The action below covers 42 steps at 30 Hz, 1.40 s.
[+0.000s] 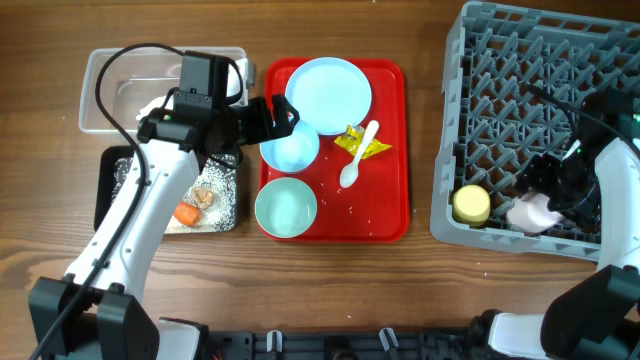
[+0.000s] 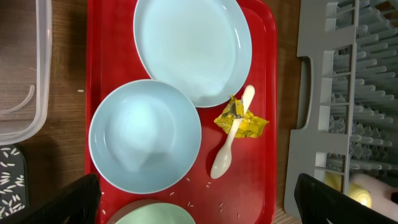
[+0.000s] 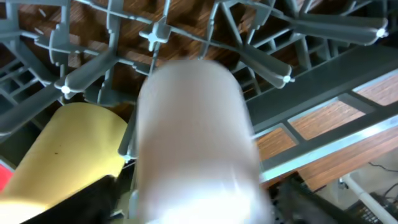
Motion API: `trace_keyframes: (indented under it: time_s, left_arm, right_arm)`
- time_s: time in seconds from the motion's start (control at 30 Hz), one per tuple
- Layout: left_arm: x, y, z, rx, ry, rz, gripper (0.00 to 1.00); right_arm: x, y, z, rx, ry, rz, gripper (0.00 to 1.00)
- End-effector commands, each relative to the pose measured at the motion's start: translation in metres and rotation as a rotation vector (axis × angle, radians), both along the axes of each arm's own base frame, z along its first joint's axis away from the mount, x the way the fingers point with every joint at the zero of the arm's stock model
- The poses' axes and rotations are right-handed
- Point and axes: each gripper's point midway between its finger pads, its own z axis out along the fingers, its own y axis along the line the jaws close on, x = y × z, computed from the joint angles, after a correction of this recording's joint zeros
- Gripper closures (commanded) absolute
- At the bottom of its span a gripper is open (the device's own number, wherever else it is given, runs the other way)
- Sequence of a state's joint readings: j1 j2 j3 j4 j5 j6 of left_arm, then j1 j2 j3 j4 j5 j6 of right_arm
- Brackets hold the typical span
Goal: Sort waste into correct bins and load items into the dishwasher rack
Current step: 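Carry the pink cup with the right gripper and set it in the rack, then move the right gripper to the white spoon on the red tray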
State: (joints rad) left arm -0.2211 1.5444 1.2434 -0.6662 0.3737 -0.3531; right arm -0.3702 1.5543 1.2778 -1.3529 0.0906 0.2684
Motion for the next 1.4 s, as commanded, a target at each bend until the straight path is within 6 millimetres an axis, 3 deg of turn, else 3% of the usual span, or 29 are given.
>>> trace_keyframes:
  time_s: [0.0,0.2,0.27,0.37,0.47,0.53,0.67,0.77,0.83,1.03,1.13,1.23,1.37]
  left_arm:
    - [0.0,0.0,0.002,0.009,-0.013,-0.005,0.0]
    - [0.0,0.0,0.002,0.009,-0.014,-0.005,0.0]
    - [0.0,0.0,0.002,0.009,-0.013,-0.005,0.0]
    - [0.0,0.0,0.002,0.009,-0.013,-0.005,0.0]
    - [0.0,0.0,0.002,0.009,-0.013,-0.005,0.0]
    - [0.0,0.0,0.002,0.009,-0.013,-0.005,0.0]
    - [0.0,0.0,0.002,0.009,-0.013,-0.005,0.0]
    - [0.0,0.0,0.002,0.009,-0.013,-0.005,0.0]
    - [0.0,0.0,0.002,0.009,-0.013,-0.005,0.0]
    - [0.0,0.0,0.002,0.009,-0.013,-0.005,0.0]
    - [0.0,0.0,0.002,0.009,-0.013,-0.005,0.0]
    - [0.0,0.0,0.002,0.009,-0.012,-0.005,0.0]
    - [-0.001,0.0,0.001,0.01,-0.007,-0.005,0.0]
  right_arm:
    - [-0.002,-0.003,-0.004,-0.009,0.018,-0.015,0.04]
    - [0.002,-0.002,-0.002,-0.007,-0.001,-0.024,0.02]
    - [0.011,0.001,0.009,0.014,-0.047,-0.023,0.02]
    - [0.036,0.015,0.049,0.049,-0.222,0.065,0.02]
    - [0.061,0.049,0.107,0.08,-0.438,0.241,0.02]
    - [0.076,0.085,0.13,0.104,-0.535,0.36,0.01]
    - [0.112,0.168,0.135,0.197,-0.641,0.559,0.01]
    - [0.132,0.213,0.115,0.259,-0.623,0.581,0.02]
    - [0.141,0.245,0.073,0.302,-0.513,0.563,0.06]
    - [0.137,0.292,-0.026,0.369,-0.252,0.558,0.23]
    - [0.135,0.323,-0.058,0.424,-0.209,0.597,0.3]
    - [0.126,0.333,-0.082,0.401,-0.144,0.57,0.36]
    - [0.128,0.319,-0.098,0.262,-0.13,0.477,0.46]
